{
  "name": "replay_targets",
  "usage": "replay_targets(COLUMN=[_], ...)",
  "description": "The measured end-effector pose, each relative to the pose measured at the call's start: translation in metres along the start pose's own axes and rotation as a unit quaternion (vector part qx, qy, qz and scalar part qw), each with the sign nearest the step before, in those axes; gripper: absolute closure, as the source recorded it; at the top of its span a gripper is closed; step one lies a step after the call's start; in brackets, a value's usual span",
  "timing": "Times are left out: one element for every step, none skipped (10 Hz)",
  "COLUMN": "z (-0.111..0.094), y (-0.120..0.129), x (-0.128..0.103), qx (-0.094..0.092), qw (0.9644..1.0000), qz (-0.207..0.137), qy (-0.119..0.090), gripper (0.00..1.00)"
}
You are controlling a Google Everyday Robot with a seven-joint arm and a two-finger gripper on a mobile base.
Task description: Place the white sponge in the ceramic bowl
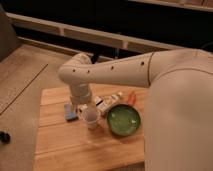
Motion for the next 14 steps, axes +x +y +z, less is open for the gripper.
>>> replay_targets(z=[0.000, 0.000, 0.000, 0.000, 0.000, 0.000, 0.000, 0.000, 0.000, 0.000, -0.001, -0.004, -0.009, -0.021], y=[0.000, 0.000, 0.000, 0.000, 0.000, 0.000, 0.000, 0.000, 0.000, 0.000, 0.000, 0.000, 0.005, 0.023], x=[0.000, 0.000, 0.000, 0.000, 0.000, 0.000, 0.000, 0.000, 0.000, 0.000, -0.002, -0.010, -0.022, -0.042], qx=[0.000, 0.000, 0.000, 0.000, 0.000, 0.000, 0.000, 0.000, 0.000, 0.000, 0.001, 0.004, 0.007, 0.007], qw=[1.0000, 1.0000, 1.0000, 1.0000, 1.0000, 1.0000, 1.0000, 1.0000, 1.0000, 1.0000, 1.0000, 0.9998, 0.9989, 0.9943], qz=[0.000, 0.000, 0.000, 0.000, 0.000, 0.000, 0.000, 0.000, 0.000, 0.000, -0.002, -0.008, -0.025, -0.068], qy=[0.000, 0.000, 0.000, 0.000, 0.000, 0.000, 0.000, 0.000, 0.000, -0.001, -0.003, -0.019, -0.040, -0.081], gripper=[0.35, 0.35, 0.35, 0.35, 0.35, 0.35, 0.35, 0.35, 0.35, 0.35, 0.35, 0.35, 0.35, 0.35])
